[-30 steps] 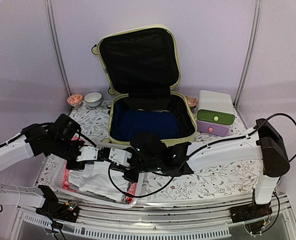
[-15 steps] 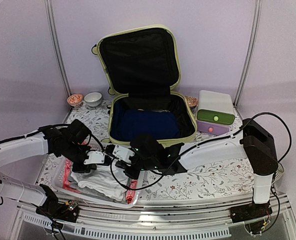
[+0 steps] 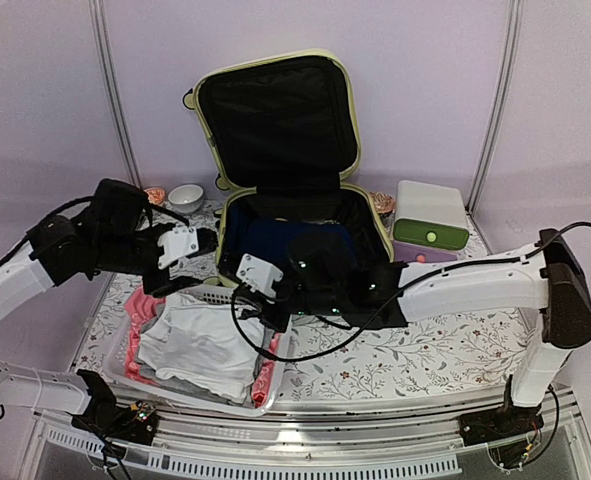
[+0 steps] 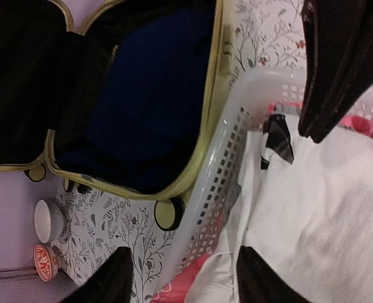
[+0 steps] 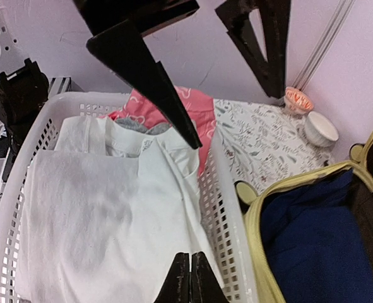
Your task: Open, take out, and arrange the luggage
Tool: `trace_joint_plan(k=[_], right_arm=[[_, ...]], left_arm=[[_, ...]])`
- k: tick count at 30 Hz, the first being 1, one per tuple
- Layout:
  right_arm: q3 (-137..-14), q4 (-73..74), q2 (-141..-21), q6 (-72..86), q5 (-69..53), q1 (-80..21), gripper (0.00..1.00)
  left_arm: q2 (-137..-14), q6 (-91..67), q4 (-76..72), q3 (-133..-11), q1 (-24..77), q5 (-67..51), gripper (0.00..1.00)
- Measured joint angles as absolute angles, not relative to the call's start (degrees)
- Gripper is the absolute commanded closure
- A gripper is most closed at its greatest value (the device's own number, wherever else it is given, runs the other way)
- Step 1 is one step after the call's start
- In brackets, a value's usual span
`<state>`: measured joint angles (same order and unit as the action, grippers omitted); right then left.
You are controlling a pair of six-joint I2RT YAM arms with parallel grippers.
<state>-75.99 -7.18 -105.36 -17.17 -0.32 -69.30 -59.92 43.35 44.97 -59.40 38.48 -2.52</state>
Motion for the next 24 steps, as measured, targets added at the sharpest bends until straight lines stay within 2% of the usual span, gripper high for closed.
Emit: trace_joint_plan(k=[1,4,11,12,13,14,15,24], right_arm=[[-75.57,-7.16,-103.81,-18.31,0.1,-69.3,0.9],[-74.56,-6.37,-99.57,-21.89,1.69,-69.21,0.82],[-72.01,-1.04,-91.72,-28.05,0.62,-65.21,0.46],[-71.42,-0.47,-90.7,-28.21,0.51,-64.53,0.39],[-70.76,-0.03,-89.56,-28.8,0.51,-63.61,0.27],[-70.08,0.1,-88.6,-29.26,0.58,-62.89,0.04],[-69.23,0.21,-87.48,-29.5,0.71,-62.15,0.0],[-65.71,2.68,-82.43,-30.24,0.32,-54.22,0.01]], left_arm=[[-59.48,41.45,43.9,-60.58,39.09,-2.57,0.03],[-58.06,35.35,39.27,-62.17,40.62,-2.42,0.02],[-58.81,19.07,30.04,-62.85,41.1,4.01,0.02],[-59.59,16.97,29.52,-63.46,41.1,5.78,0.02],[-60.6,15.05,29.45,-64.47,41.1,7.55,0.02],[-61.47,13.67,29.43,-65.39,41.1,8.71,0.02],[-62.76,11.99,29.56,-66.83,41.1,10.04,0.02],[-72.69,7.38,29.41,-72.66,41.08,11.66,0.05]])
